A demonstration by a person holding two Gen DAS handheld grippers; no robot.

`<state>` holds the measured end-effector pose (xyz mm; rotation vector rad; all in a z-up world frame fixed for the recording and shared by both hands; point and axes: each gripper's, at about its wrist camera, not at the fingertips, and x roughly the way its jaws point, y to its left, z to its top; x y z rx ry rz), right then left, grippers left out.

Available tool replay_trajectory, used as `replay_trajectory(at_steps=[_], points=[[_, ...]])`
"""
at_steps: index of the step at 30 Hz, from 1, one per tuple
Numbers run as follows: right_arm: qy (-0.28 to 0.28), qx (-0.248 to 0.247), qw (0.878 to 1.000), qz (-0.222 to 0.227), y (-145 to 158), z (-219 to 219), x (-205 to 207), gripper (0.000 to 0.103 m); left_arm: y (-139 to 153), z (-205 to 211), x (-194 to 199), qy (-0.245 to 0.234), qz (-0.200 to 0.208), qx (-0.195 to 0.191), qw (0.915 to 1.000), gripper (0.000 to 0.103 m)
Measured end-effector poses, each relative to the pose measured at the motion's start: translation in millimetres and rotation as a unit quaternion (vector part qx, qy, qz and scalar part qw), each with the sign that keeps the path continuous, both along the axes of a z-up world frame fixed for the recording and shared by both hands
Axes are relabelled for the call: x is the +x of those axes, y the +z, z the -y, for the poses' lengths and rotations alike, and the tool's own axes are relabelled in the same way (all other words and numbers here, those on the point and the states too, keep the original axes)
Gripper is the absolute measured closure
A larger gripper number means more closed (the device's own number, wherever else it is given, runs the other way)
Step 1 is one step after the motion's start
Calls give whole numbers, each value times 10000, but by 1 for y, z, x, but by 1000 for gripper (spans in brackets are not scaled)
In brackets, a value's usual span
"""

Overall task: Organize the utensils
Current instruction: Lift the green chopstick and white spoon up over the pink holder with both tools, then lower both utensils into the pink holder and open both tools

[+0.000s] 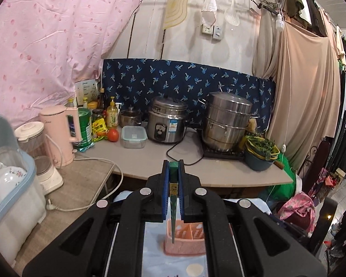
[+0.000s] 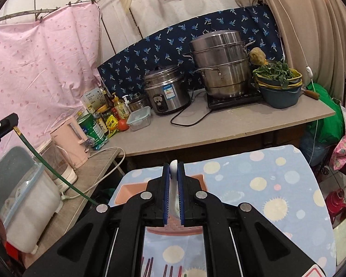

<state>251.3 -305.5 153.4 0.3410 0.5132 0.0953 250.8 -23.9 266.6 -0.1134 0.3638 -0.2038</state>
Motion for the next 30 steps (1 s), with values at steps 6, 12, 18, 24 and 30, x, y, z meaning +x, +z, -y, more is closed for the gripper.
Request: replay_trajectory(at_steps=[6, 12, 18, 24, 30], points=[[34, 86, 9998, -163, -19, 2, 32, 96, -12, 22, 40, -17, -52, 111, 9999, 96], [36, 151, 9989, -433, -49, 6, 51, 96, -38, 34, 70, -44, -258, 199, 9995, 96], [-1, 97, 9978, -659, -73, 8, 60, 96, -70, 31, 86, -29, -581, 154, 9982, 96], [-85, 131, 9976, -674, -81, 10, 55, 92, -95, 20, 91, 121, -796, 81, 9967, 83], [-133, 99, 9979, -618, -76, 13, 33, 84, -104, 7, 76, 203, -865, 58, 9960, 55]])
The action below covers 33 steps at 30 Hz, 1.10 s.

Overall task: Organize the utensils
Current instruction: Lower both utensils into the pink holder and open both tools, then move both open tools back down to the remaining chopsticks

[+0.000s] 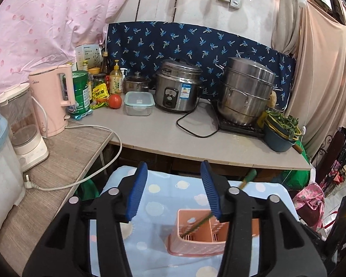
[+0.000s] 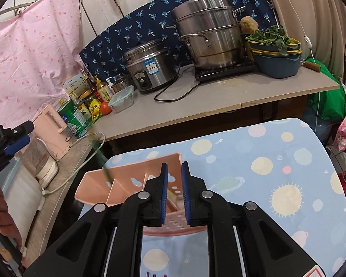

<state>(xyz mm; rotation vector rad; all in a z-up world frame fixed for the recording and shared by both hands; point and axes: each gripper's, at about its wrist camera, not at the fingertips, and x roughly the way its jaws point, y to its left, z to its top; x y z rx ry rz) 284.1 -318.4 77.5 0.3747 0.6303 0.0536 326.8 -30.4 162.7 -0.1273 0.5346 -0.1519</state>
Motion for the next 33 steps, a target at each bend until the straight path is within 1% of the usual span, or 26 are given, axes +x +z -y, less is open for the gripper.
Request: replay_trajectory(at_steps=[2, 3, 5, 8, 14, 16, 17, 22, 29, 33], points=[[-29, -33, 10000, 31, 3, 0, -11, 81, -4, -5, -9, -13, -62, -5, 10000, 52], [-34, -64, 10000, 40, 4, -1, -17, 81, -5, -6, -13, -16, -89, 6, 10000, 50], [-30, -77, 10000, 44, 6, -2, -29, 80, -8, -9, -22, 0, -130, 60, 9999, 49], [-7, -104, 9999, 66, 7, -5, -49, 78, -16, -13, -39, 6, -224, 158, 9996, 43], [19, -222, 9997, 73, 3, -17, -94, 73, -33, -18, -74, 13, -429, 346, 9985, 42], [37, -254, 9997, 59, 0, -21, -109, 72, -40, -19, -87, 29, -474, 417, 9980, 40], [40, -278, 9996, 48, -1, -23, -116, 71, -43, -20, -94, 29, -502, 436, 9978, 37], [58, -454, 9989, -37, -12, -33, -154, 70, -65, -21, -127, -26, -673, 574, 9961, 35], [189, -805, 9961, -302, -37, -51, -204, 69, -106, -22, -170, -130, -1102, 610, 9920, 34], [242, -891, 9946, -475, -54, -60, -227, 69, -128, -24, -189, -124, -1314, 647, 9891, 34]])
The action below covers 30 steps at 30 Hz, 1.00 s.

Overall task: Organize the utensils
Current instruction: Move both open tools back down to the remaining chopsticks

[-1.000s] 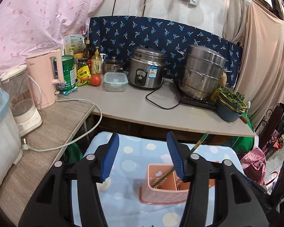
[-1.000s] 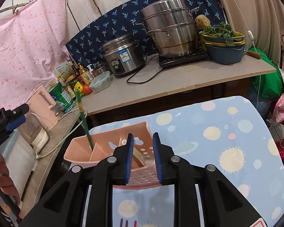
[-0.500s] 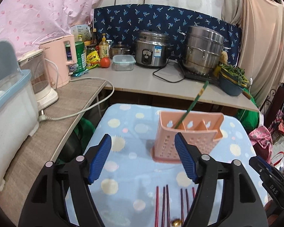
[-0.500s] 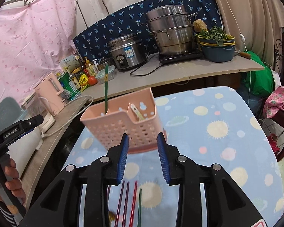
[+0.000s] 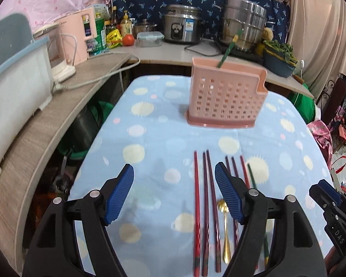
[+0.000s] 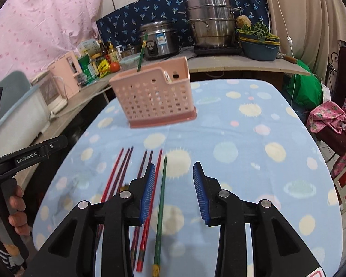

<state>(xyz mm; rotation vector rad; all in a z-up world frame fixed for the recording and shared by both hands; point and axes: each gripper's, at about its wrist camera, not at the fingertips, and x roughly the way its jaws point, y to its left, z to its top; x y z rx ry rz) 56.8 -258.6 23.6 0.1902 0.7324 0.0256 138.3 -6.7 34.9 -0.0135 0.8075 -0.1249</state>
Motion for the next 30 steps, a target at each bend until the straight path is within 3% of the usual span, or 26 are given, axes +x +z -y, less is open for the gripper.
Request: replay_trajectory(at_steps=[16, 30], points=[[269, -26, 9967, -770, -67, -30, -55, 69, -54, -10, -50, -17, -516, 121, 9986, 34], [319, -122, 9954, -900, -81, -40, -60, 72, -77, -10, -72, -146, -812, 121, 9965, 34]])
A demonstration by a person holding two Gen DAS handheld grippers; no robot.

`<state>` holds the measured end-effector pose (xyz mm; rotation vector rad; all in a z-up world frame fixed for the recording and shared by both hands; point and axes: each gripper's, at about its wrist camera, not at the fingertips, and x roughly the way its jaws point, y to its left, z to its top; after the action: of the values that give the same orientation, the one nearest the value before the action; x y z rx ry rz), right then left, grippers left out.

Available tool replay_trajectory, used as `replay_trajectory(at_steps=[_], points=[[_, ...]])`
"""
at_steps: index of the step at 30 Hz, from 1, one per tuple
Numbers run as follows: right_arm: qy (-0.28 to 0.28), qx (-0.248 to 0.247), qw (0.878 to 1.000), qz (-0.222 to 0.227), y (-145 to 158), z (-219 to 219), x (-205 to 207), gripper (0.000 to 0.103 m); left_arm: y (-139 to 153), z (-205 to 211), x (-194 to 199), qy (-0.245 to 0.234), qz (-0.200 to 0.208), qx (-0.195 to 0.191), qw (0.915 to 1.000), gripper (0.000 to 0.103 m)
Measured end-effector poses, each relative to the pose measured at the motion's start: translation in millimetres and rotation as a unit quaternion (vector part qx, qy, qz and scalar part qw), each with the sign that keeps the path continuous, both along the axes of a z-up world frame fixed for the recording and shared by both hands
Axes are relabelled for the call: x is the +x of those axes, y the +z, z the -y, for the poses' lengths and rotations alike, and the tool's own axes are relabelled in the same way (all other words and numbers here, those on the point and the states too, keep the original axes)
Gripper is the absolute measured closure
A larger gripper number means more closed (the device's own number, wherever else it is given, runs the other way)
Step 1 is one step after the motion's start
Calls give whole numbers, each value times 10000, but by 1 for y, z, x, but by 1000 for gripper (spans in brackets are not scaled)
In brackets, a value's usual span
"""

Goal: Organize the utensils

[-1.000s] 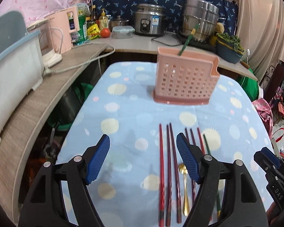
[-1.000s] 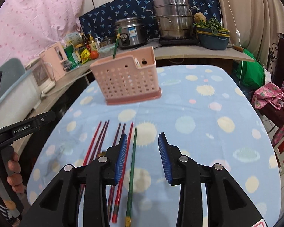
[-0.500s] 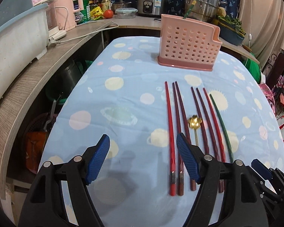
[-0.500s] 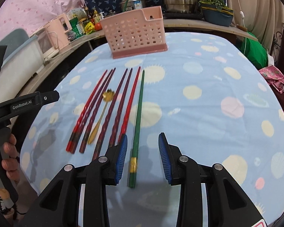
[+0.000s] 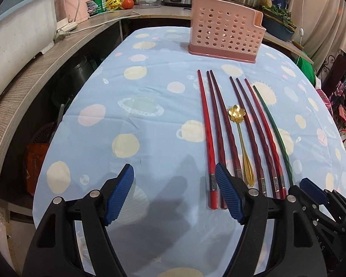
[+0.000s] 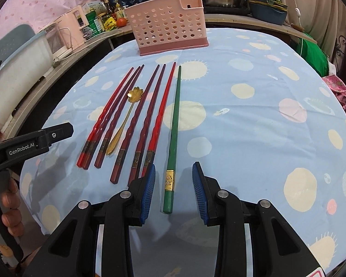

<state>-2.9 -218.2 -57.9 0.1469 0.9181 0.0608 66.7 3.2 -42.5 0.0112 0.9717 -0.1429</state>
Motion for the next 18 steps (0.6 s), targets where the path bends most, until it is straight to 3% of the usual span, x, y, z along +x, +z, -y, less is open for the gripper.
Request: replay_trajectory(at_steps=[6, 14, 18], points=[[-7, -138, 9999, 24, -2, -1, -1, 79, -6, 3, -2, -47, -68, 6, 10000, 34], [-56, -263, 9996, 48, -3, 2, -2, 96, -11, 5, -6, -101, -129, -12, 9999, 34], [-77, -196, 9998, 51, -3, 4, -4, 96, -15, 9, -8, -117, -162, -15, 9998, 34]])
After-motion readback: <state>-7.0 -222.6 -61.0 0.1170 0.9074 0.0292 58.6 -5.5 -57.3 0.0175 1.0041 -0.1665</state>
